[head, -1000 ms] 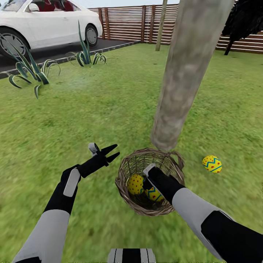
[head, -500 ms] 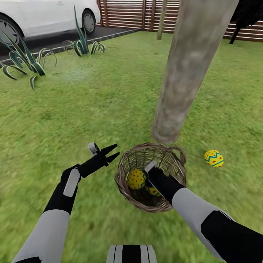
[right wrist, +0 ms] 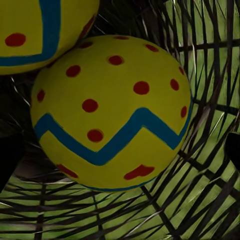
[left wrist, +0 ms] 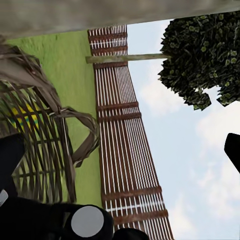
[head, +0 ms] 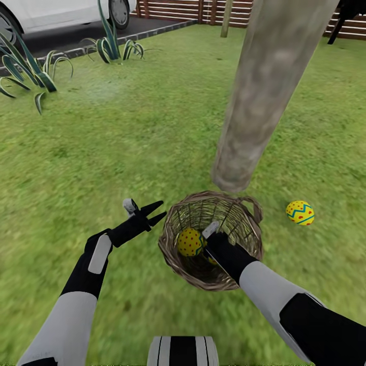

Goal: Take the three Easter eggs out of the wicker basket on the lawn in the garden, then place them on the lawn next to a single tree (choose any tree) so that all three eggs are next to the same tree and none are left in the basket.

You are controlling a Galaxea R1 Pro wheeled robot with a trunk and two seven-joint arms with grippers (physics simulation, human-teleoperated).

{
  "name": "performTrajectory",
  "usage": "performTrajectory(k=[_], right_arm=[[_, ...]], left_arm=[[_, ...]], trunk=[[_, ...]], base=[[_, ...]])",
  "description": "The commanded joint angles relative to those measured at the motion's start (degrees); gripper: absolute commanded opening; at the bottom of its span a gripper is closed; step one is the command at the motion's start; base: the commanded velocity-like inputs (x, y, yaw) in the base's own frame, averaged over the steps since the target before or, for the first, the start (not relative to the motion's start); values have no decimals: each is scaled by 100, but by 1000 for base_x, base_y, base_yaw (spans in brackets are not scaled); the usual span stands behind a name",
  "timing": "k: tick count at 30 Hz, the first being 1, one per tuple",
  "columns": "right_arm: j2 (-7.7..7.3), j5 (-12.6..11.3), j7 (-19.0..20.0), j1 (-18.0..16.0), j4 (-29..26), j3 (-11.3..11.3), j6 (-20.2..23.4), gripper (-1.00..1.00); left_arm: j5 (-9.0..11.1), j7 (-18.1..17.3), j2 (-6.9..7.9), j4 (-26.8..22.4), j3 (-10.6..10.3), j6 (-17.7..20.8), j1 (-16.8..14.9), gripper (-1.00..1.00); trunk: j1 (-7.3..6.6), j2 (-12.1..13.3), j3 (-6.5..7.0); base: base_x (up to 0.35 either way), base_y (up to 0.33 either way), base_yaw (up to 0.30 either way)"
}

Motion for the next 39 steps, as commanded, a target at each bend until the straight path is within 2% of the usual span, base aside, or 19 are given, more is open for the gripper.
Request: performTrajectory(k=[1,8,19,22,28,31,32,39], right_arm=[[-4,36,-12,-4,-9,22,28,100],[-5,36,-184,-4,-20,17,16,100],[-5,36,-235,-4,-21,10,15,100],[2,36,-589,-4,-21,1,15,100],[7,33,-918,-4,-21,-12,15,100],[10,27,-936,-4,-21,-16,7,100],[10,26,-937,-4,-21,-16,-30,-100],[10,20,-937,-4,-21,-16,-108,-100]], left_arm=[[-5,-16,-5,0,14,28,-3,100],[-9,-16,-5,0,14,28,-3,100],[-11,-16,-5,0,14,28,-3,100],[-11,-16,-5,0,14,28,-3,100],[-9,-16,-5,0,14,28,-3,100],[-9,-16,-5,0,14,28,-3,100],[-6,-16,-5,0,14,28,-3,100],[-3,-36,-5,0,14,22,-3,100]], trunk=[[1,-3,-26],[19,-12,-182],[48,-27,-425],[55,-31,-492],[71,-39,-625],[78,-43,-691],[78,-43,-691],[78,-43,-691]], base=[[0,0,0],[0,0,0],[0,0,0],[0,0,0],[0,0,0],[0,0,0],[0,0,0],[0,0,0]])
